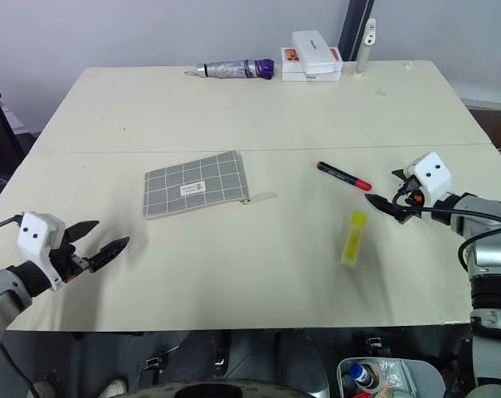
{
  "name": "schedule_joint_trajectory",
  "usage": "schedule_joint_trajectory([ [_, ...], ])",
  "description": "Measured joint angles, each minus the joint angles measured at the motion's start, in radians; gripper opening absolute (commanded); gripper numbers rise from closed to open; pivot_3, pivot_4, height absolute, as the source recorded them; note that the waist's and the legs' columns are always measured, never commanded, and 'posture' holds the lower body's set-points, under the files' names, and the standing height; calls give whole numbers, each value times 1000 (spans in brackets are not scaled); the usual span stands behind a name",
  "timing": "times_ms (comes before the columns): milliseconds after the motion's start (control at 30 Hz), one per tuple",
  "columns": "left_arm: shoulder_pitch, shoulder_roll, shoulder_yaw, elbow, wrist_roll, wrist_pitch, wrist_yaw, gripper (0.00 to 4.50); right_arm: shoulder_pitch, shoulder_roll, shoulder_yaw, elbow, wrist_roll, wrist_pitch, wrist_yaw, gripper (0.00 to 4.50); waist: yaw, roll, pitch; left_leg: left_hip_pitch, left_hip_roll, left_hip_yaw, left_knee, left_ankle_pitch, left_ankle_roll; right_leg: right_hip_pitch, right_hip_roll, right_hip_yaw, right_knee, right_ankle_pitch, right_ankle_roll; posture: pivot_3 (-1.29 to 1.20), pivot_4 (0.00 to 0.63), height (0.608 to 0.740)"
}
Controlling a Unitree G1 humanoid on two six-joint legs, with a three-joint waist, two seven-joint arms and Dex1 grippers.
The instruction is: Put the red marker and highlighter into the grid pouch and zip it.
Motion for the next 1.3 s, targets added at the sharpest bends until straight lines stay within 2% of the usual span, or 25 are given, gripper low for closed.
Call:
schedule_joint_trajectory([
  [267,2,-4,0,0,4,4,27,4473,-12,8,11,-33,0,10,-15,4500,0,0,0,0,0,0,0,0,0,0,0,0,0,0,0,0,150,740],
  [400,-17,-3,-4,9,25,-5,32,4473,-12,24,19,-115,3,38,-34,4500,0,0,0,0,0,0,0,0,0,0,0,0,0,0,0,0,150,740],
  [600,-94,-5,-35,79,130,-95,82,4473,-40,113,73,-293,23,115,-67,4500,-2,0,0,0,0,0,0,0,0,-1,0,0,0,0,0,0,150,740],
  [700,-109,-4,-43,115,192,-144,105,4500,-75,178,113,-360,28,158,-88,3695,-3,0,0,0,0,0,-1,0,0,-1,0,0,0,0,0,0,150,740],
  [833,-116,-2,-67,157,239,-204,102,4500,-135,277,192,-385,21,216,-135,1685,-1,0,0,0,0,0,-1,0,0,-1,0,0,0,0,0,0,150,740],
  [933,-151,35,-111,237,322,-297,96,4500,-180,344,260,-369,-9,246,-176,157,3,0,0,0,0,-1,-1,0,0,-2,0,0,0,0,0,0,150,740],
  [1100,-256,123,-215,398,480,-515,80,4500,-243,416,341,-272,-97,250,-258,67,2,0,0,-2,-1,0,-2,0,0,-4,-1,0,0,0,0,0,150,740],
  [1300,-426,154,-344,635,592,-755,51,4500,-352,529,398,-79,-190,232,-357,67,-5,0,0,-3,-1,0,-3,1,-1,-8,0,-1,3,0,0,0,150,740],
])
